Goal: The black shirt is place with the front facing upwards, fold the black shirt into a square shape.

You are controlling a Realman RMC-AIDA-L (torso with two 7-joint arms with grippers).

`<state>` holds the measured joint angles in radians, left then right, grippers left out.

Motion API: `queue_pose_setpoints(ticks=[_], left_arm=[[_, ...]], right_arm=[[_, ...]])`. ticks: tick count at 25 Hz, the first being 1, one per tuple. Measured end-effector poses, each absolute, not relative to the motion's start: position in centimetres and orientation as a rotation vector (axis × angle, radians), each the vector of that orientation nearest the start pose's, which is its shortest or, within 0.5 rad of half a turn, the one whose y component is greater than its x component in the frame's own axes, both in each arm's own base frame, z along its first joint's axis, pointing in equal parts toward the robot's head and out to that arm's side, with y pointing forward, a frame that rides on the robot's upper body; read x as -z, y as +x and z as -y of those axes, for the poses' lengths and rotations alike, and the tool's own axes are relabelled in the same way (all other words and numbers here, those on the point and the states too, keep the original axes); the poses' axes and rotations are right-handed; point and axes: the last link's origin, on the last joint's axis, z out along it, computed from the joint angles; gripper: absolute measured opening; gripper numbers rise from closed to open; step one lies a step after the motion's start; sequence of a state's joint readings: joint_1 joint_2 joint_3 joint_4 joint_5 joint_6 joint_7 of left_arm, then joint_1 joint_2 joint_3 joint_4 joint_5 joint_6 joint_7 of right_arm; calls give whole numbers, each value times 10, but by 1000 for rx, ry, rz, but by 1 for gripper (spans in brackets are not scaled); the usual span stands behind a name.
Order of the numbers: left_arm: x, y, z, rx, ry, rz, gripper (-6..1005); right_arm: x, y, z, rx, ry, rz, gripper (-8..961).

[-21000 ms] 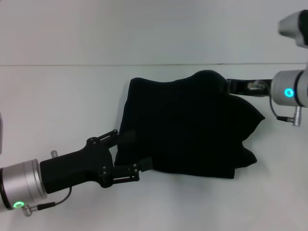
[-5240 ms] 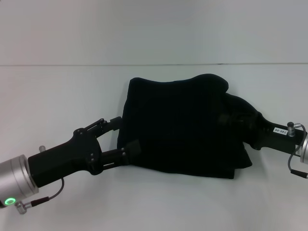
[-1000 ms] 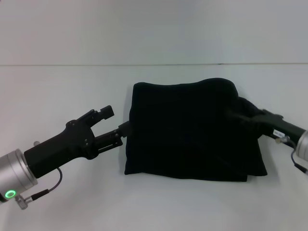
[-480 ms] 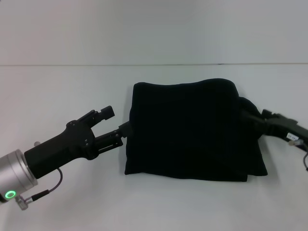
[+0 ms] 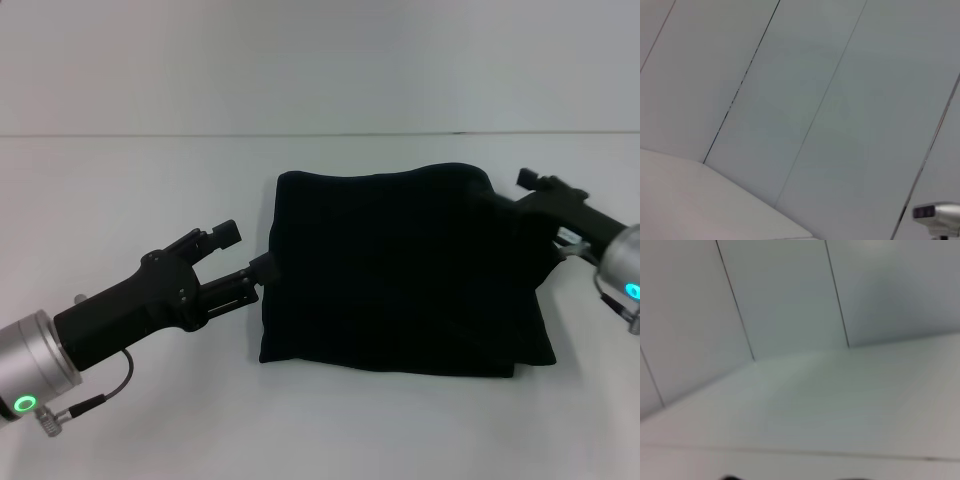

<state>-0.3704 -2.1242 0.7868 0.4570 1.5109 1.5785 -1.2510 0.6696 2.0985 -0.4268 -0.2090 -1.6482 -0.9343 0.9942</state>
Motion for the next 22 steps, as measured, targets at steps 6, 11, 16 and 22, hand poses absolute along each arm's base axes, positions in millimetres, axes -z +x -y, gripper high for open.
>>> queue_pose_setpoints(ticks=[6, 11, 16, 22], left_arm=[[17, -271, -290, 1232, -2354, 808, 937], [18, -270, -291, 1233, -2354, 809, 937], [18, -270, -291, 1236, -2350, 815, 936], [15, -271, -295, 1273, -2316, 915, 936]], right_arm=[[50, 297, -405, -489, -2041, -891, 915], [48, 312, -400, -440, -2000, -924, 914], [40, 322, -394, -478, -1950, -954, 914], [24, 323, -384, -617, -1925, -917, 914]])
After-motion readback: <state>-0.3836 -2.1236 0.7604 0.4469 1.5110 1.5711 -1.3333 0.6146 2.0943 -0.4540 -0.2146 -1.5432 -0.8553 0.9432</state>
